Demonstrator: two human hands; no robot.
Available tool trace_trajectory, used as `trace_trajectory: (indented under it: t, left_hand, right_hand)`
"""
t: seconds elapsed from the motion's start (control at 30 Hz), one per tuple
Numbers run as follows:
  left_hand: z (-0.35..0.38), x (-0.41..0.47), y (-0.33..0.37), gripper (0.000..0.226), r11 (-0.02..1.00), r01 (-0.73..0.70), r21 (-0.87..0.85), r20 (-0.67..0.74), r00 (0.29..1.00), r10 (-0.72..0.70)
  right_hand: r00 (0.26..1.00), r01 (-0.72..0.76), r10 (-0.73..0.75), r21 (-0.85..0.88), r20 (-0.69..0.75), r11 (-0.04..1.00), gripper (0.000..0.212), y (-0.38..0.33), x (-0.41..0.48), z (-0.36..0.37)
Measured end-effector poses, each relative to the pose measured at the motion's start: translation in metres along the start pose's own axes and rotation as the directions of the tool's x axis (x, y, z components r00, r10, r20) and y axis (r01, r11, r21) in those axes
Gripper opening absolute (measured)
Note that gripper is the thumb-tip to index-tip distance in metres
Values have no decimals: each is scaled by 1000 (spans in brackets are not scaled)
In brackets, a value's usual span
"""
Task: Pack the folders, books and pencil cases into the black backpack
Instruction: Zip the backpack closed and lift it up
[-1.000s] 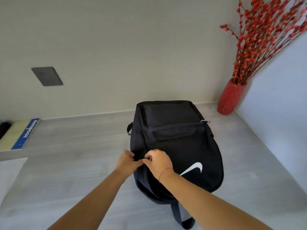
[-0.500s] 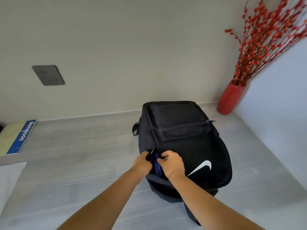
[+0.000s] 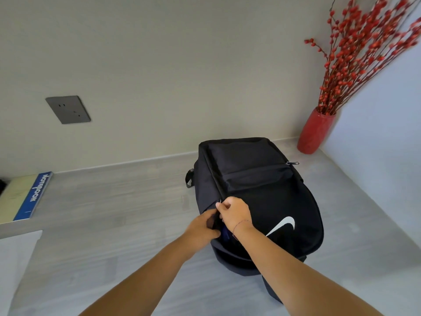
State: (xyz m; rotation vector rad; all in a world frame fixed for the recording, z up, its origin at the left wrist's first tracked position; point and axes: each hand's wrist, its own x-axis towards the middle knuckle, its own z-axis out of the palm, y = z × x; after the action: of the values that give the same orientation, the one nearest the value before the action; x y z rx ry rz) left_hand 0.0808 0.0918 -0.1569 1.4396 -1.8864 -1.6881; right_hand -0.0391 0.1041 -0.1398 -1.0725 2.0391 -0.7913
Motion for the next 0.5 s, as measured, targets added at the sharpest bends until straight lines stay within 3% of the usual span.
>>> trace_trajectory:
  t: [0.1, 0.17, 0.3, 0.5]
  left_hand:
    - [-7, -2, 8, 26, 914, 117, -387, 49, 993, -106]
    - [-10, 4, 16, 21, 822, 169, -543, 7, 981, -196]
    - [-6, 21, 29, 21, 905, 172, -388, -144, 959, -243]
    - [1, 30, 33, 22, 992, 63, -105, -349, 932, -96]
  right_hand:
    - [997, 8, -21, 184, 69, 983, 29, 9, -11, -3]
    - [995, 16, -32, 172, 92, 985, 28, 15, -22, -5]
    - [998, 45, -44, -5, 48, 999, 31, 28, -55, -6]
    - [994, 102, -108, -244, -11, 964, 36, 61, -91, -35]
